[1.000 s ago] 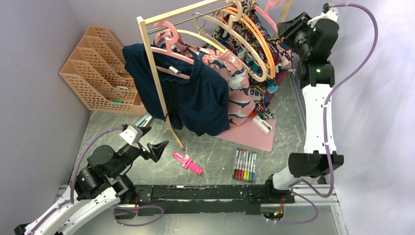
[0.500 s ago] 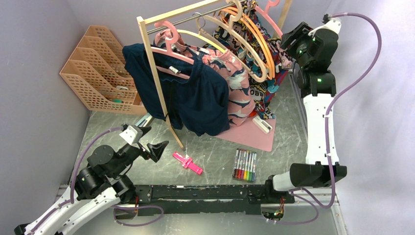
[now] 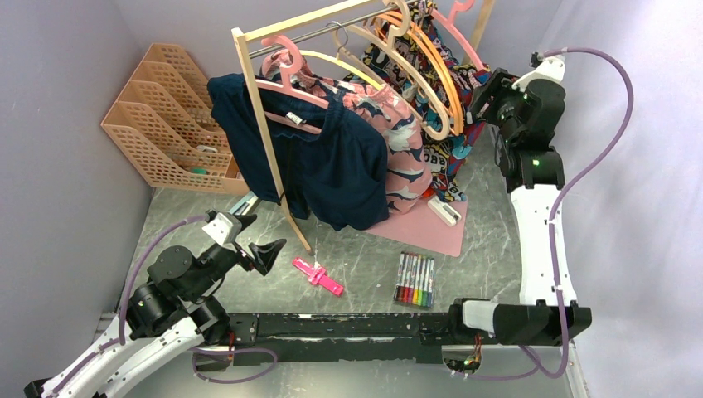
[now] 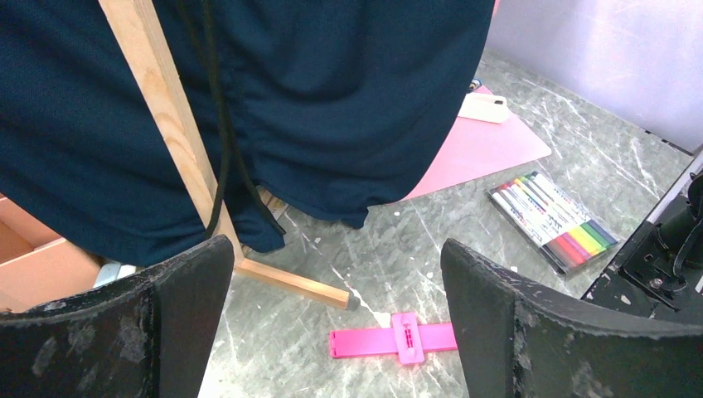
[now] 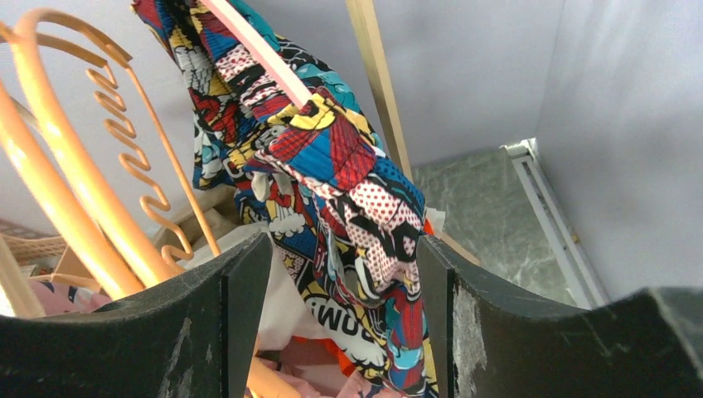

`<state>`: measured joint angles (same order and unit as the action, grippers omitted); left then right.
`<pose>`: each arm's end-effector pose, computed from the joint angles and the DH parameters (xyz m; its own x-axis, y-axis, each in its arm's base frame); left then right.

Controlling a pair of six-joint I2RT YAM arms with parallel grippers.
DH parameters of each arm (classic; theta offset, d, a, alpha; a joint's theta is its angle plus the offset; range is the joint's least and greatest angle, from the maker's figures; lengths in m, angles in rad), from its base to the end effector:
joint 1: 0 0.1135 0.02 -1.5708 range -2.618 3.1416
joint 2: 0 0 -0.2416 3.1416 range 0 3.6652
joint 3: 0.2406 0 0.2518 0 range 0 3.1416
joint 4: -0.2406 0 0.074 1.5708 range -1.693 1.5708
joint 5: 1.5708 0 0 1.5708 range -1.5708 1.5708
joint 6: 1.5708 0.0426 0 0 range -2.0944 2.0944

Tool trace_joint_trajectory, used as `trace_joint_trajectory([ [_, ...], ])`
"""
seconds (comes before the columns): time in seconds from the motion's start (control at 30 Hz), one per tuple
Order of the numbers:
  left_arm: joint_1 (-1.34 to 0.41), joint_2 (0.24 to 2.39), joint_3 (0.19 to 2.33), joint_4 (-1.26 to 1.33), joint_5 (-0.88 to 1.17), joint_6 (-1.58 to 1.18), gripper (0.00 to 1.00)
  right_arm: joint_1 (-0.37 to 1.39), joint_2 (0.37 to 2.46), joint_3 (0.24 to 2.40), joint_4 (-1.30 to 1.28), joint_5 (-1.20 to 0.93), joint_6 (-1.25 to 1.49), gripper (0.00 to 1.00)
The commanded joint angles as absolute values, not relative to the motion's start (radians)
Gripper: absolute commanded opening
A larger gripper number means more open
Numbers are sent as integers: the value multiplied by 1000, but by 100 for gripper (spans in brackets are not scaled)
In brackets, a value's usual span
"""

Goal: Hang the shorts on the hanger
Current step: Adjust the shorts on the hanger.

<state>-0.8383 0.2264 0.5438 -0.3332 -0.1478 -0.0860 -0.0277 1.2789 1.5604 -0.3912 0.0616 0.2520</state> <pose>0.0811 -0.0808 0.2992 -0.0652 -0.0545 -0.9964 0.6337 0.7691 -0.0836 0.2844 -0.0105 0.4577 -0.0838 0.2513 -0.9643 0.1133 0.9638 0.2413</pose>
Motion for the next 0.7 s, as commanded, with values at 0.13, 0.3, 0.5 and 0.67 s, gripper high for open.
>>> trace_joint_trajectory([
  [0.13, -830, 203, 549, -301, -122, -84, 98, -29, 1244, 1513, -320, 46, 124, 68],
  [0.3, -831, 195, 549, -303, -126, -85, 98, -23, 1299, 1560, -330, 34, 94, 68],
  [0.5, -831, 183, 546, -301, -130, -83, 99, -13, 1350, 1602, -342, 49, 65, 66],
  [0.67, -831, 184, 546, -299, -127, -83, 99, -8, 1380, 1636, -342, 64, 62, 43],
])
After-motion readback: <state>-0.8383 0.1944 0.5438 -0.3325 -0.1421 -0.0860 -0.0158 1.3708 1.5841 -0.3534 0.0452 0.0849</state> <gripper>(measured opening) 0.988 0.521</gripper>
